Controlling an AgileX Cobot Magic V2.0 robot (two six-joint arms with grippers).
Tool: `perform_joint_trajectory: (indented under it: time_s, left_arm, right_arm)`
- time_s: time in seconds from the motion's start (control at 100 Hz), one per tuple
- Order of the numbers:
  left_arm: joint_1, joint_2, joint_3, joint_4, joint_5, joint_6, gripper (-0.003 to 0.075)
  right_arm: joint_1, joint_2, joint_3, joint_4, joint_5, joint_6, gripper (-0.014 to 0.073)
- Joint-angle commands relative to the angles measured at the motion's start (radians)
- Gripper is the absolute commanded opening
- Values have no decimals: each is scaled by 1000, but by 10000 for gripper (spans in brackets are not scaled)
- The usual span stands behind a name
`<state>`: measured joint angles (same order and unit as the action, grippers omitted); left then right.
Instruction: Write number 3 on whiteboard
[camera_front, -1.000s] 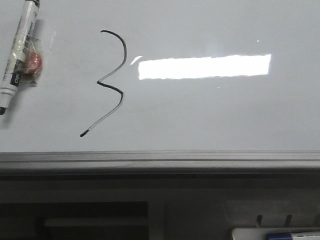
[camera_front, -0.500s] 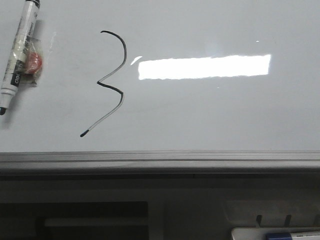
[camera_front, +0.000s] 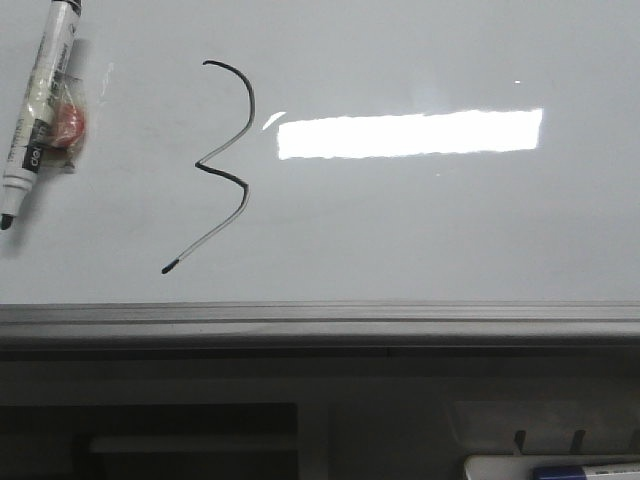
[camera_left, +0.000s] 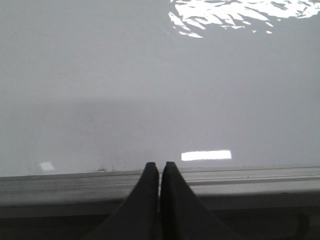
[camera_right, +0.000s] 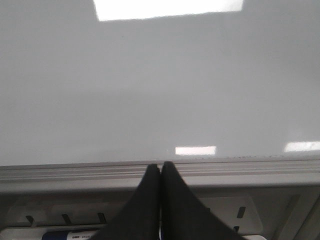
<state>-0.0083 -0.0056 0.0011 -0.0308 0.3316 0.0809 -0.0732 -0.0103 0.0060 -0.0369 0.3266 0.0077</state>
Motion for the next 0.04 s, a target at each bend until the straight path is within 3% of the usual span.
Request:
perform_joint_trajectory:
  time_s: [0.0,0.03]
  left_arm:
    - [3,-22,11,0,-58,-12,-20]
    - [3,-22,11,0,-58,-12,-20]
  right_arm:
    - [-8,-14,32,-24,-21,4,-47]
    - [-8,-14,32,-24,-21,4,-47]
